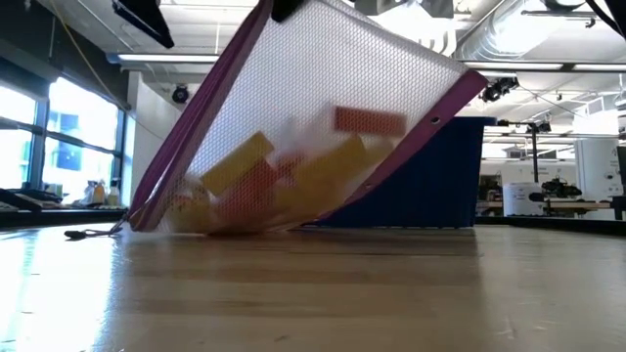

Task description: Sort blocks

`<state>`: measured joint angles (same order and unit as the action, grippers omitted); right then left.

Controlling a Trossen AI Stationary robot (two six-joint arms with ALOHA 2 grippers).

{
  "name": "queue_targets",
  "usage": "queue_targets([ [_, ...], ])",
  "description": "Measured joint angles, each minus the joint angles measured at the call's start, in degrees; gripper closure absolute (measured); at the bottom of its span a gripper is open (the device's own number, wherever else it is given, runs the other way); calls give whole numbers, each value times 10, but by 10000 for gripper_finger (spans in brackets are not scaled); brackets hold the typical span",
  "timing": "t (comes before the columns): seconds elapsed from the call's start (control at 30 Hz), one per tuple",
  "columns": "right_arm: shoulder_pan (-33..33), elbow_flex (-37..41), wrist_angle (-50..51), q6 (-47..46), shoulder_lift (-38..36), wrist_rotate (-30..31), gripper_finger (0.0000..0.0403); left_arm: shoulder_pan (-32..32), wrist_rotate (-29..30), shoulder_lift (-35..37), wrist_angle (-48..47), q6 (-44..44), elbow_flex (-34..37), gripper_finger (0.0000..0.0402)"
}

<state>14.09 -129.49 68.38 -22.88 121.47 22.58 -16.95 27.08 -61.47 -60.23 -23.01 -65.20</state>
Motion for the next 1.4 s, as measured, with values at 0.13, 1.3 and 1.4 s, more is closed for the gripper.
queue_targets([
  [0.13, 0, 0, 0, -2, 0, 2, 403, -18, -20, 5, 29, -25, 47, 222],
  [1.3, -3, 0, -1, -7, -1, 2, 403, 13, -26, -150, 469, -92, 383, 225],
  [1.4, -3, -1, -1, -7, -1, -2, 403, 16, -41, -159, 519, -92, 383, 235],
])
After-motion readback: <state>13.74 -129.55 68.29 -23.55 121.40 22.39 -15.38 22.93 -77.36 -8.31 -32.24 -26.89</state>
